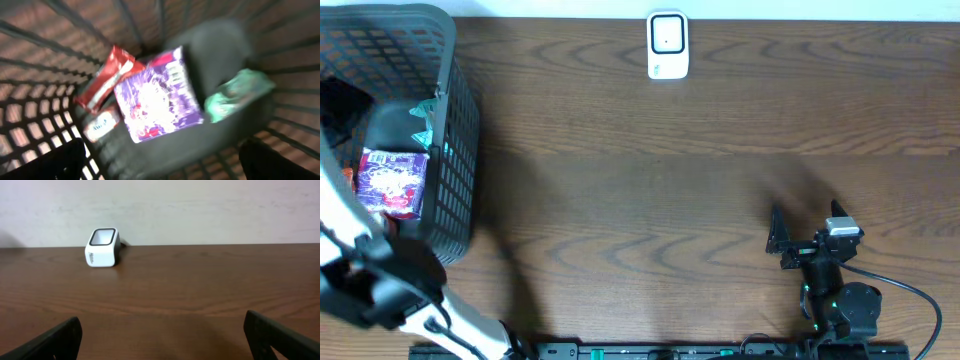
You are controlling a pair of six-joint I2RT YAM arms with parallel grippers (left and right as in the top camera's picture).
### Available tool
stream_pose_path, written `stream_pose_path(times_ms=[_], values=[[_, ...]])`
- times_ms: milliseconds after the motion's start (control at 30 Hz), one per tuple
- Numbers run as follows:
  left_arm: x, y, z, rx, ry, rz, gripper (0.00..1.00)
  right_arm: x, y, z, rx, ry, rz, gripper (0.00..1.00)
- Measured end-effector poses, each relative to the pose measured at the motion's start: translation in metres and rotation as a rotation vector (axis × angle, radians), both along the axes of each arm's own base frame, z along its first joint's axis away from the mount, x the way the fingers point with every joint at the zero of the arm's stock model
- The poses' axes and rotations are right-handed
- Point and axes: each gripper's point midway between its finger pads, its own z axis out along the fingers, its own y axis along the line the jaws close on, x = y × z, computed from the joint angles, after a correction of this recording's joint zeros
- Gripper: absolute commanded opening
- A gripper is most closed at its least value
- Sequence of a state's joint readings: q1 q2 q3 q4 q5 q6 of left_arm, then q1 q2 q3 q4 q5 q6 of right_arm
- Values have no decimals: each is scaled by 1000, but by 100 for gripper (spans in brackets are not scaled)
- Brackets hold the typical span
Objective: Scan the item barcode
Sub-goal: 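Reach the left gripper into the basket and grasp the purple pack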
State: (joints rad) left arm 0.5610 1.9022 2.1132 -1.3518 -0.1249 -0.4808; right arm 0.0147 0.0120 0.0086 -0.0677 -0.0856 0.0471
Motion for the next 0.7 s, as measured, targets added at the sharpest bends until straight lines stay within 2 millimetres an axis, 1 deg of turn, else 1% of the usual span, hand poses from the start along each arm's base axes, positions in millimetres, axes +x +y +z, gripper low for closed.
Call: stream_pose_path(times_ms=[33, 100, 167, 233, 333, 500, 600, 700], values=[[1, 1, -19, -27, 41, 25, 98, 0, 0, 0, 0, 0, 0, 99], [3, 1, -46, -64, 93, 65, 98, 0, 0, 0, 0, 0, 0, 99], [6, 3, -68, -86, 122, 91, 98, 0, 0, 0, 0, 0, 0, 99], [16, 5, -84, -87, 124, 100, 98, 0, 0, 0, 0, 0, 0, 99], [28, 6, -100, -69, 126, 92, 98, 0, 0, 0, 0, 0, 0, 99], [46, 4, -114, -29, 125, 82, 100, 0, 0, 0, 0, 0, 0, 99], [49, 3, -130, -32, 157, 88, 96, 0, 0, 0, 0, 0, 0, 99], [48, 3, -154, -55, 205, 102, 96, 0, 0, 0, 0, 0, 0, 99]])
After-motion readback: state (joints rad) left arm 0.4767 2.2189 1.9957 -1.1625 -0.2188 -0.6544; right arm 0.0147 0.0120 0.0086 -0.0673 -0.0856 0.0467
